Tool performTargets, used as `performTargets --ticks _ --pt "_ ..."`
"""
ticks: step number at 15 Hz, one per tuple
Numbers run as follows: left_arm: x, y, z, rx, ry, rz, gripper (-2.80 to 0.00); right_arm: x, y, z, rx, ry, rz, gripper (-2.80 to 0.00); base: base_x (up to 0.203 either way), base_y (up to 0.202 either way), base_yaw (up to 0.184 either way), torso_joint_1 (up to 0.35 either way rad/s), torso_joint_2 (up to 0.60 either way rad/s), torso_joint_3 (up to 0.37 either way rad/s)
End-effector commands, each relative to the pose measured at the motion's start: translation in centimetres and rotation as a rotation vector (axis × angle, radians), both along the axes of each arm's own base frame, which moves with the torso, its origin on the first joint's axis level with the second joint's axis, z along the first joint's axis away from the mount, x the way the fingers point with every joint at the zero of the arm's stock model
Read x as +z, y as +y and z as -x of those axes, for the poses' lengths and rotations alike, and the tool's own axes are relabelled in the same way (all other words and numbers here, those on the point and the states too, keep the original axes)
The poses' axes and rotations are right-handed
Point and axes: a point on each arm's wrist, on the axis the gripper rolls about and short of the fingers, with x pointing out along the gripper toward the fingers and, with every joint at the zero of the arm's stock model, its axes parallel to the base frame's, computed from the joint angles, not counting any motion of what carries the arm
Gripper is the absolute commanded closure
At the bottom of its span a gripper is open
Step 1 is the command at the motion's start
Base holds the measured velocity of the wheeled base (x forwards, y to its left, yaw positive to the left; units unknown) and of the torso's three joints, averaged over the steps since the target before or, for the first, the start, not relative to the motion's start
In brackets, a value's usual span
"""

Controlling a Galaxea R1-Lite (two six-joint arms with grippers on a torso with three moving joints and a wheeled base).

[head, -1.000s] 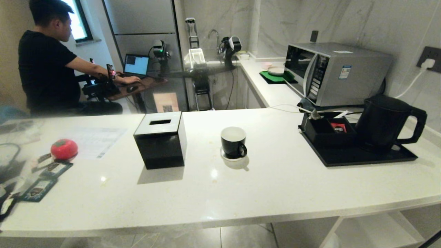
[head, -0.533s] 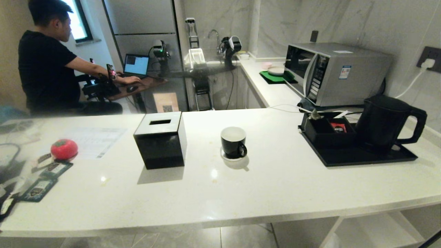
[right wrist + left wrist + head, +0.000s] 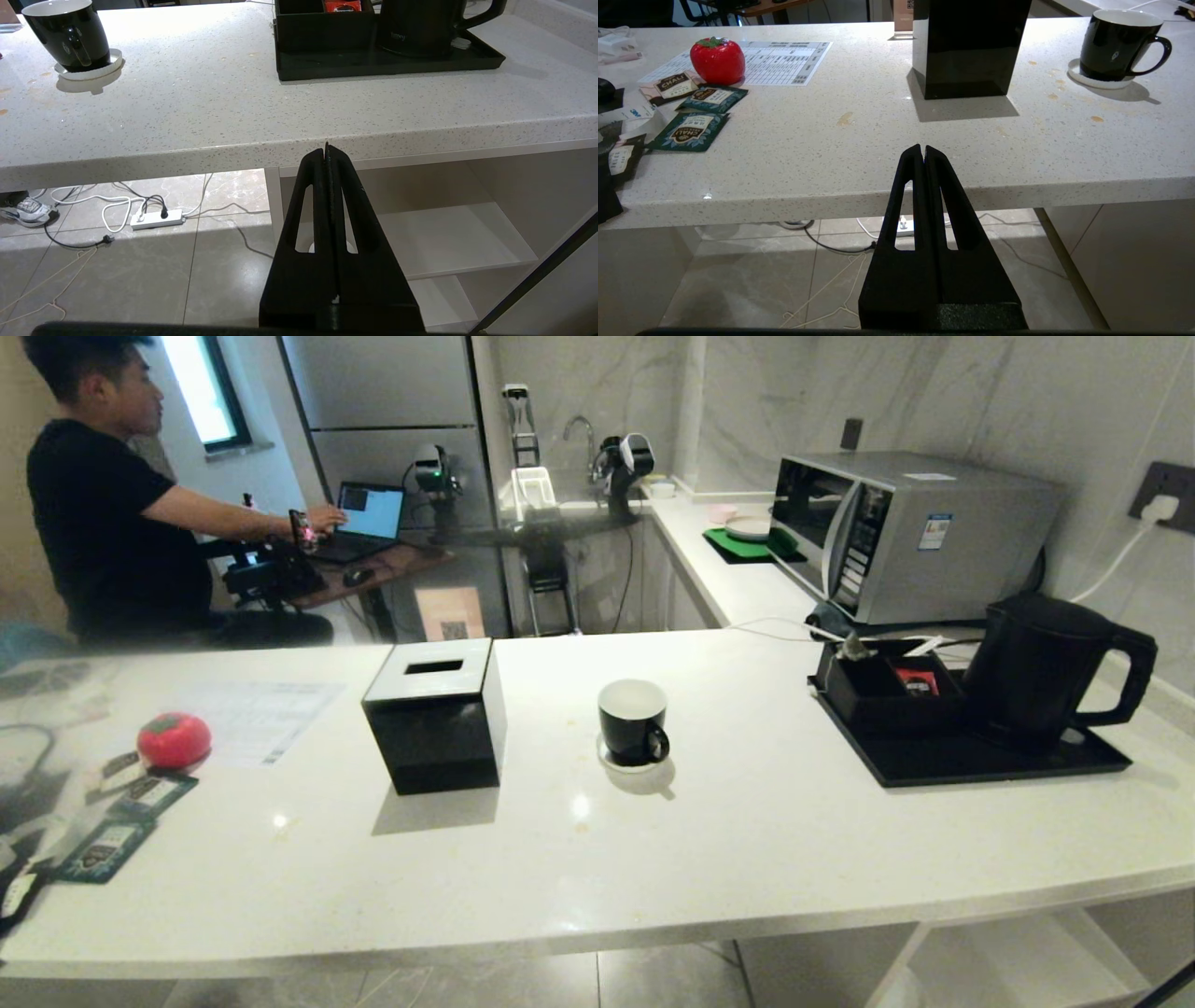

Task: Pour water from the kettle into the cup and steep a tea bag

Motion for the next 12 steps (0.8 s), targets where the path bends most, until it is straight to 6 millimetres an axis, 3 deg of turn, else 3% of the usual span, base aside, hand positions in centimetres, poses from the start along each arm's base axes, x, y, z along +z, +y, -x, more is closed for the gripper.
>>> performTargets --ticks 1,6,10,12 --pt "0.0 0.0 0.0 0.001 -0.001 0.0 0.0 0.0 0.0 0.0 0.0 0.002 0.003 0.0 0.0 0.0 0.0 0.0 0.0 0.0" --pt "0.0 0.0 0.0 0.001 -0.001 0.002 0.0 0.5 0.0 0.1 -0.004 -0.02 -0.01 0.0 0.0 0.0 0.0 0.0 0.0 0.0" --pt "0.0 0.0 0.0 0.001 -0.001 0.0 0.0 4.2 0.0 0.4 -0.004 -0.047 -0.009 0.0 0.0 0.0 0.0 0.0 0.0 0.0" --pt "0.0 0.0 0.0 0.001 -0.001 0.002 0.0 7.2 -0.1 -0.7 0.003 -0.006 -0.009 0.0 0.0 0.0 0.0 0.0 0.0 0.0"
